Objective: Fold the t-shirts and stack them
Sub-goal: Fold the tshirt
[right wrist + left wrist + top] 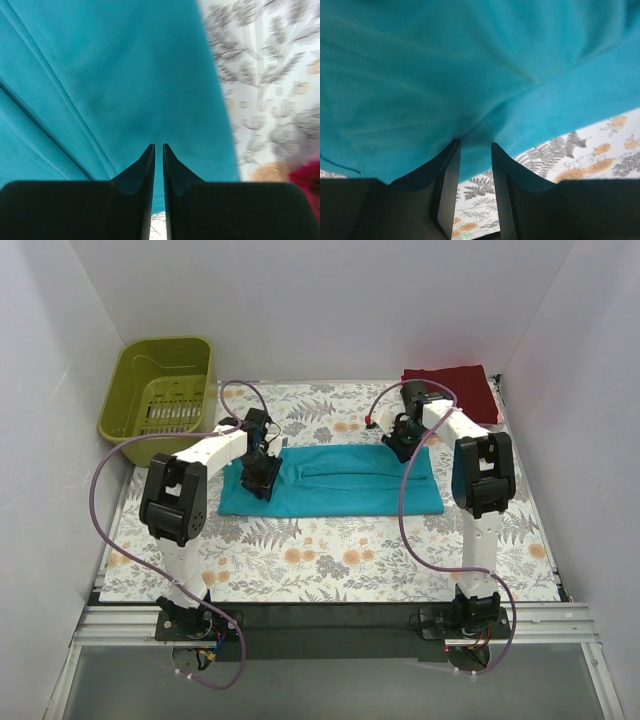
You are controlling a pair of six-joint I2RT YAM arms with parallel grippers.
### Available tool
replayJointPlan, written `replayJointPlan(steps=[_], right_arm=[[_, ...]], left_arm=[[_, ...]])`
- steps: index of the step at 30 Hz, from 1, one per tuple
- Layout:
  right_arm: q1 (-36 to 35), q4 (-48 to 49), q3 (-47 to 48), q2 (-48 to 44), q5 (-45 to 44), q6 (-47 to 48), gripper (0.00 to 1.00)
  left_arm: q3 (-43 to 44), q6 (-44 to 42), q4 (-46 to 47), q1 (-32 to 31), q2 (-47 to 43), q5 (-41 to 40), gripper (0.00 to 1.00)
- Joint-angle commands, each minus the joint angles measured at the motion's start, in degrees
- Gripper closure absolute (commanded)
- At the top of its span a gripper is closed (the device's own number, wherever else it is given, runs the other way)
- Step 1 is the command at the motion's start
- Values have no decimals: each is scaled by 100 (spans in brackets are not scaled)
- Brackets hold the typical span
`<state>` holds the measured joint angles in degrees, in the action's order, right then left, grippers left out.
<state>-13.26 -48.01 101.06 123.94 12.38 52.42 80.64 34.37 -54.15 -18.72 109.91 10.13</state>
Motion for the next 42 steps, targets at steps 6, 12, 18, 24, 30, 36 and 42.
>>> replayJointPlan(steps=[6, 12, 18, 24, 30, 36, 42], right_arm=[[-28, -60, -814, 52, -140, 137, 89], [-186, -138, -1912, -765, 264, 75, 89], [-1468, -684, -3197, -2144, 1950, -196, 85], [-1250, -780, -2540, -2155, 2567, -795, 82], [-1179, -666, -2117, -1575, 2348, -953, 82], [-1206, -420, -2160, -1197, 2032, -1085, 83], [-1232, -165, -2845, -1240, 1645, -1068, 84]], left_arm=[[732, -97, 283, 167, 899, -433, 71], [2313, -378, 291, 465, 2259, -679, 71], [5711, -370, -166, 545, 3493, -93, 62], [4024, -361, 563, 527, 2054, 234, 56], [2422, -80, 713, 440, 1218, 490, 58], [2263, -27, 669, 343, 1436, 165, 59], [2543, 70, 862, 352, 1700, -623, 59]])
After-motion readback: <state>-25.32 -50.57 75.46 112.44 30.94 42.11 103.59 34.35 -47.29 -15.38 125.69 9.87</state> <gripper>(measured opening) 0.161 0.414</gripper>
